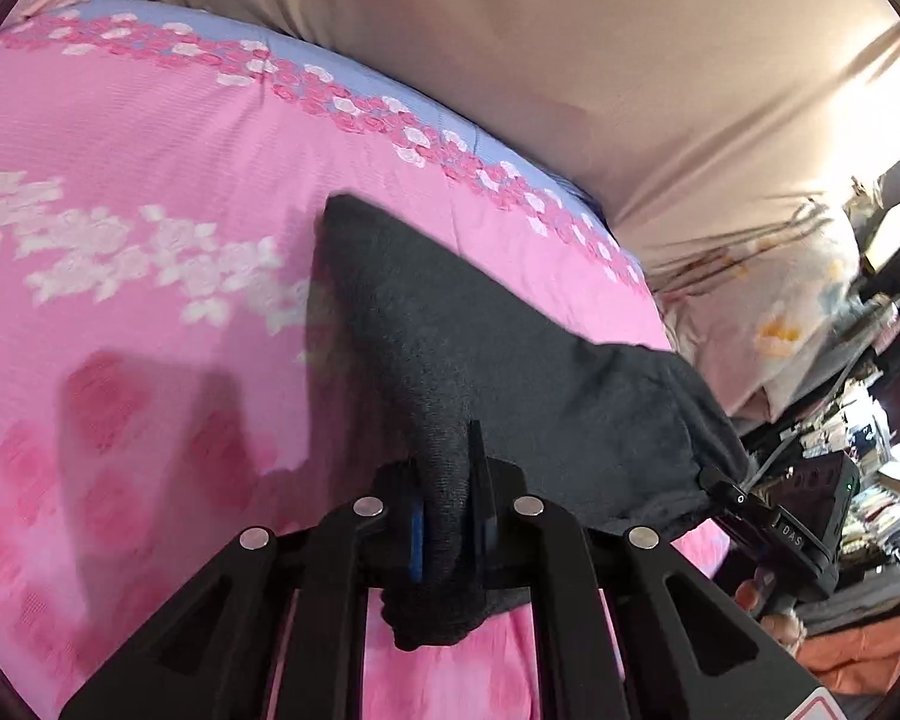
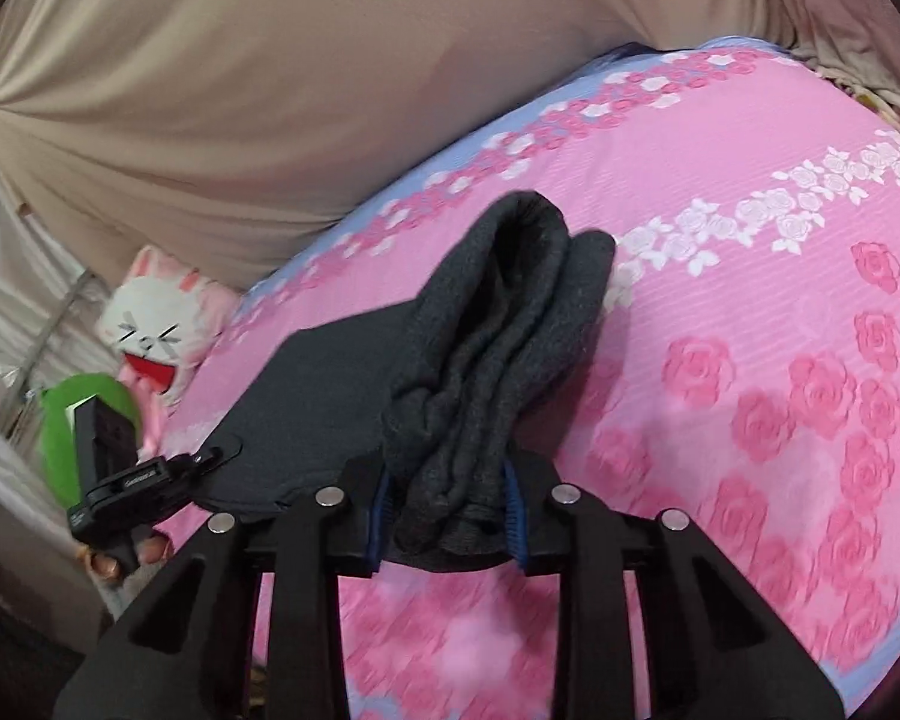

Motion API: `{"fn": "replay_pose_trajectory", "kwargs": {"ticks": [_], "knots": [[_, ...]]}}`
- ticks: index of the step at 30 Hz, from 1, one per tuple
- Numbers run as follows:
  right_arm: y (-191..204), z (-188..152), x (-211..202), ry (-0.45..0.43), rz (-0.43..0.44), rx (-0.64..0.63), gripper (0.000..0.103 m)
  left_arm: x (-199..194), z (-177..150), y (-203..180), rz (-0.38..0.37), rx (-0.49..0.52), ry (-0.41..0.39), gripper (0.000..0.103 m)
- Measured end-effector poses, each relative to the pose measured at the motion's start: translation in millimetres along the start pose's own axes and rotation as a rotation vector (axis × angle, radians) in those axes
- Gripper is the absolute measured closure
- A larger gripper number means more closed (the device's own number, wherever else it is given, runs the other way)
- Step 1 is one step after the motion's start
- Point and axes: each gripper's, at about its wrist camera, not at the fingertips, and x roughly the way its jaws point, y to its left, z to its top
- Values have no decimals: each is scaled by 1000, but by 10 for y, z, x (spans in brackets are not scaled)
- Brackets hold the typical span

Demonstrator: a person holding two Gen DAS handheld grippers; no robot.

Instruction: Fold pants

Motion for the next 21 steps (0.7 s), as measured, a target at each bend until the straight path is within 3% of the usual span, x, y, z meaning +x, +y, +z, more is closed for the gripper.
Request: {"fn": "replay_pose_trajectory", "kwargs": {"ticks": [2,4,5,6,9,15,21], "knots": [[-52,-198,50,57,-17,12,69,-100,-146,77,22,-11,41,94],[-136,-362,157,100,-89,17,60,-77,-273,170,65,-23,90,90],[-192,-409,139,72,-79,27,53,-72,-354,197,94,-31,88,75],[-217,-412,131,70,-66,42,51,-76,-390,218,102,-44,78,52],[-229,-366,147,78,-46,63,39,-64,-430,211,45,-86,43,26],[-122,-363,286,58,-21,26,17,103,-399,27,141,-12,30,25],[-33,-307,406,29,-34,-5,13,298,-372,-143,168,55,30,22]]}}
